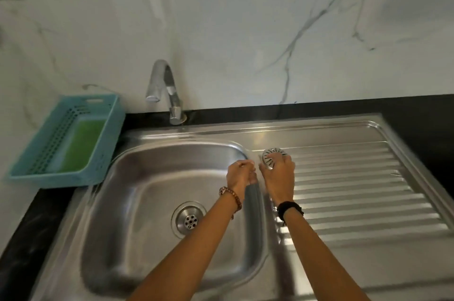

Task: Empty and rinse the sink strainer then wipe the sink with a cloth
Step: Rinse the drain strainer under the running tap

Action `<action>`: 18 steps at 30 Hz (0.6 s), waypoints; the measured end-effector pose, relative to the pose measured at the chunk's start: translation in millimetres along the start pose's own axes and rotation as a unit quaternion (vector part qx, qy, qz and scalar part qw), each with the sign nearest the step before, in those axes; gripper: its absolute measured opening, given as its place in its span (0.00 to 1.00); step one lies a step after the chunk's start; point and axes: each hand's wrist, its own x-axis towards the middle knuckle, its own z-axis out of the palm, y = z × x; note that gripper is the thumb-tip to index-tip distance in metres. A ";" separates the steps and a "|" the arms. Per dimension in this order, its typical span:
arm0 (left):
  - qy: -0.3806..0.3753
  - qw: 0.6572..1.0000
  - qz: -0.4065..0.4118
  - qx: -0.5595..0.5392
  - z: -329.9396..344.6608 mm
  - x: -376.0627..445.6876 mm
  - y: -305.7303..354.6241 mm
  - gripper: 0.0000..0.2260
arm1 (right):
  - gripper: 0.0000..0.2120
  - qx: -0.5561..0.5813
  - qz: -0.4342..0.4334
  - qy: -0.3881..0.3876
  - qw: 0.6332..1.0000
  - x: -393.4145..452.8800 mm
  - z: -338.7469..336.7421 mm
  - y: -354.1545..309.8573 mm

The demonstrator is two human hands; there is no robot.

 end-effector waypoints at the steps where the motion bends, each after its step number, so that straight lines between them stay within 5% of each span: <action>1: 0.004 1.000 0.006 0.015 3.1 8.5 -0.7 0.05 | 0.21 -0.037 0.001 0.003 0.999 7.4 -1.2 3.8; 5: 0.000 0.998 0.000 0.056 5.6 36.2 -7.4 0.10 | 0.34 -0.124 0.028 -0.036 0.991 25.3 4.2 14.2; 10: -0.022 0.997 -0.001 0.073 0.8 53.1 -15.0 0.10 | 0.29 -0.138 0.004 0.003 0.990 25.2 24.1 15.8; 18: -0.106 0.986 -0.078 -0.106 -59.6 47.6 -14.6 0.08 | 0.29 -0.135 -0.064 -0.045 0.988 3.7 55.5 -4.4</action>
